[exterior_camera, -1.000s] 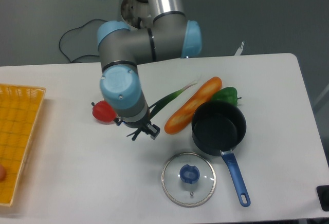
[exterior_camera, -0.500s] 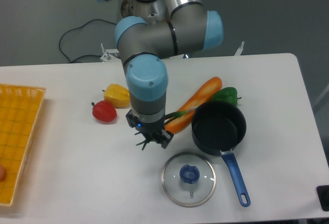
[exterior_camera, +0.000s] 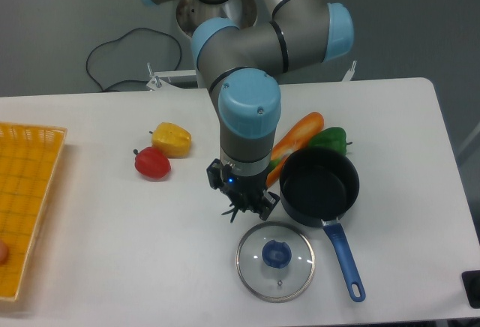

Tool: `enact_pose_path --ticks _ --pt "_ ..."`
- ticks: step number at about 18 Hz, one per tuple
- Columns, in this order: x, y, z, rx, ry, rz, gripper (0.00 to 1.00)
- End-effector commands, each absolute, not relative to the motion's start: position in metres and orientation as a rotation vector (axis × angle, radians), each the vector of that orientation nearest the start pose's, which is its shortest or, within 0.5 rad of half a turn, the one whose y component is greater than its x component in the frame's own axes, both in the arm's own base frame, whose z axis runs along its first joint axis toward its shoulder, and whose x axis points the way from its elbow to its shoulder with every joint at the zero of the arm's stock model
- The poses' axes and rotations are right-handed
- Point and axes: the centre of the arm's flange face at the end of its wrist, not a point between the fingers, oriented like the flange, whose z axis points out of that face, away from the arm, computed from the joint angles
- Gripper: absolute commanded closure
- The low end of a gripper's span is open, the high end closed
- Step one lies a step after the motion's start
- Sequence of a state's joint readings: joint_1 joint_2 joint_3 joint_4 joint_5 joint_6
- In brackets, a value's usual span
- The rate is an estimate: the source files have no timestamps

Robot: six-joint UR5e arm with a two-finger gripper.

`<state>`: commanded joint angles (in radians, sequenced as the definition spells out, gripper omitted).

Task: Place the green onion in the pot
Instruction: 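Lift the green onions and carry them over the black pot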

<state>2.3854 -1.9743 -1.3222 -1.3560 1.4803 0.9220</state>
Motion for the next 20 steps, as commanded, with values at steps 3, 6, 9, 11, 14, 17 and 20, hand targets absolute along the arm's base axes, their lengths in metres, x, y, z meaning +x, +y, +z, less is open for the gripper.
enact_pose_path --ticks 3,6,9,11,14,17,20 --pt "-0.375 0.551 0.407 -3.049 0.138 -0.050 1.00" --pt "-0.366 0.545 0.415 -3.069 0.104 -0.085 1.00" --pt "-0.354 0.535 0.422 -3.092 0.074 -0.126 1.00" --pt "-0.352 0.530 0.431 -3.088 0.070 -0.119 1.00" --pt "-0.346 0.524 0.449 -3.064 0.059 -0.108 1.00" --pt "-0.347 0.522 0.463 -3.029 0.049 -0.095 1.00" --pt "-0.354 0.521 0.482 -2.985 0.035 -0.073 1.00"
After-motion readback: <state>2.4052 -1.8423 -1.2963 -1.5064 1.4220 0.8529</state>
